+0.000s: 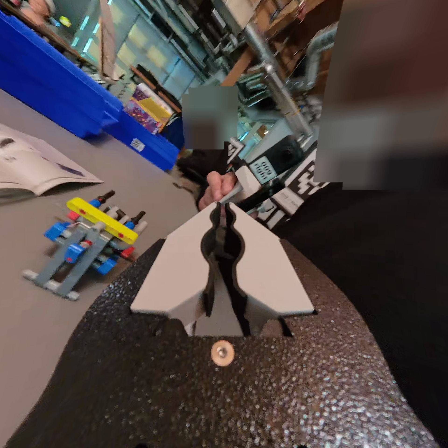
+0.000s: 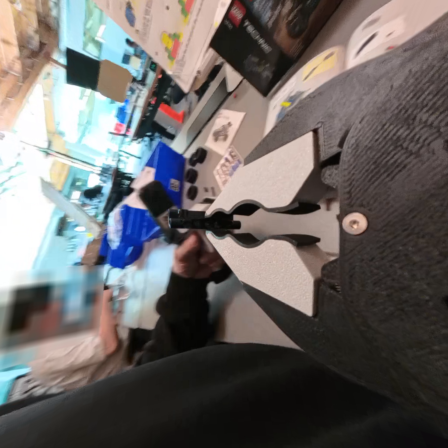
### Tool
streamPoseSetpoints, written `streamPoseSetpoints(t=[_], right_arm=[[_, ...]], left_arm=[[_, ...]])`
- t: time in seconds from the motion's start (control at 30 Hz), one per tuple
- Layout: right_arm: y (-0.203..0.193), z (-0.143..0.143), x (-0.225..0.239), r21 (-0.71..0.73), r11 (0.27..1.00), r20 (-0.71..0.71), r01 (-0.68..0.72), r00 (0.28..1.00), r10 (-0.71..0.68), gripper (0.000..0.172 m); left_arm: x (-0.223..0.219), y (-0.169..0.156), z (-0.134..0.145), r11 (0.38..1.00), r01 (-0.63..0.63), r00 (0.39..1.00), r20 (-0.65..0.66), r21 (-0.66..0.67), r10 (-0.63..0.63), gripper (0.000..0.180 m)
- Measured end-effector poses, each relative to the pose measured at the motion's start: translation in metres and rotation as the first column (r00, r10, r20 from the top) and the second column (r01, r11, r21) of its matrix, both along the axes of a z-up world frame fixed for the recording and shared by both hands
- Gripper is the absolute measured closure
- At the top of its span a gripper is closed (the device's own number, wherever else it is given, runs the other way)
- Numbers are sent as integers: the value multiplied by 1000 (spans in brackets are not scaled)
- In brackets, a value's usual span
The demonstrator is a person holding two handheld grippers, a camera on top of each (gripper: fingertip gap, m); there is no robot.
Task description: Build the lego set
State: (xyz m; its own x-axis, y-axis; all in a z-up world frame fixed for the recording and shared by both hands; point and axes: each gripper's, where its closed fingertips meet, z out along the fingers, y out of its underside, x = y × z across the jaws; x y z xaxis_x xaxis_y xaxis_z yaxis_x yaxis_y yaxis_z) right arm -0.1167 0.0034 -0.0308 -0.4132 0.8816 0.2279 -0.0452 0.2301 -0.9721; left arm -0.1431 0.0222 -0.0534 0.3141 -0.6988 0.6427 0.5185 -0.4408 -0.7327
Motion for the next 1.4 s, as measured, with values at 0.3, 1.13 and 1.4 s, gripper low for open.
streamPoseSetpoints(t=[0.3, 1.13, 1.4], right_arm=[[113, -113, 70, 753, 615, 312, 234, 696, -646, 167], [129, -138, 53, 555, 757, 453, 344, 639, -622, 145], [164, -129, 68, 372, 796, 443, 478, 662, -605, 139]], left_arm=[[-10, -12, -65, 994, -105, 723, -685, 23, 92, 166], [-33, -20, -91, 980, -200, 623, -768, 23, 145, 159], [-80, -53, -97, 939, -342, 457, -868, 31, 196, 165]])
